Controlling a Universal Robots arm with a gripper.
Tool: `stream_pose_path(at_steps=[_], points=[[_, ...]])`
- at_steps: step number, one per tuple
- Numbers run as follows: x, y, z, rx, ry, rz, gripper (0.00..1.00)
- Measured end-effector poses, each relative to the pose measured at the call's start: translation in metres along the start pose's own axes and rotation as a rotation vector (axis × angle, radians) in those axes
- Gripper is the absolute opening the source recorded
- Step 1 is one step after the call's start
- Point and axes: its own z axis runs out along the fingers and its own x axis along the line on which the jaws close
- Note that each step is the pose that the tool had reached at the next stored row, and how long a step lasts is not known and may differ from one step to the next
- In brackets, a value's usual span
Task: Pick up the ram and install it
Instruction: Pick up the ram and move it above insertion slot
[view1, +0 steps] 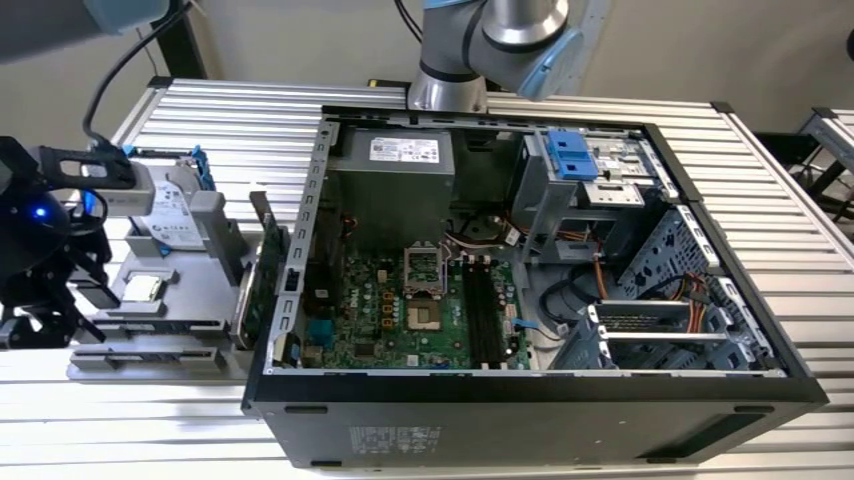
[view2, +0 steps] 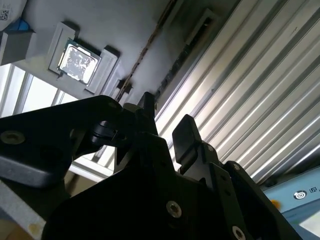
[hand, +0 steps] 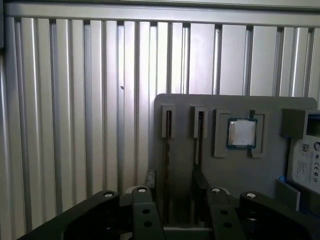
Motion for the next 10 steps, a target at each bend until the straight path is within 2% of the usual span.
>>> stream_pose_path(at_steps=[2, 4, 5, 10], points=[[0.0009, 0.0001, 0.0009, -0.0033, -0.0039, 0.002, 1.00], [0.0019, 0.0000, 0.0025, -0.0031, -0.0150, 0.004, 1.00], [0.0024, 0.0000, 0.0038, -0.0031, -0.0174, 0.004, 1.00], [0.0033, 0.0000, 0.0088, -0.0025, -0.0176, 0.004, 1.00]])
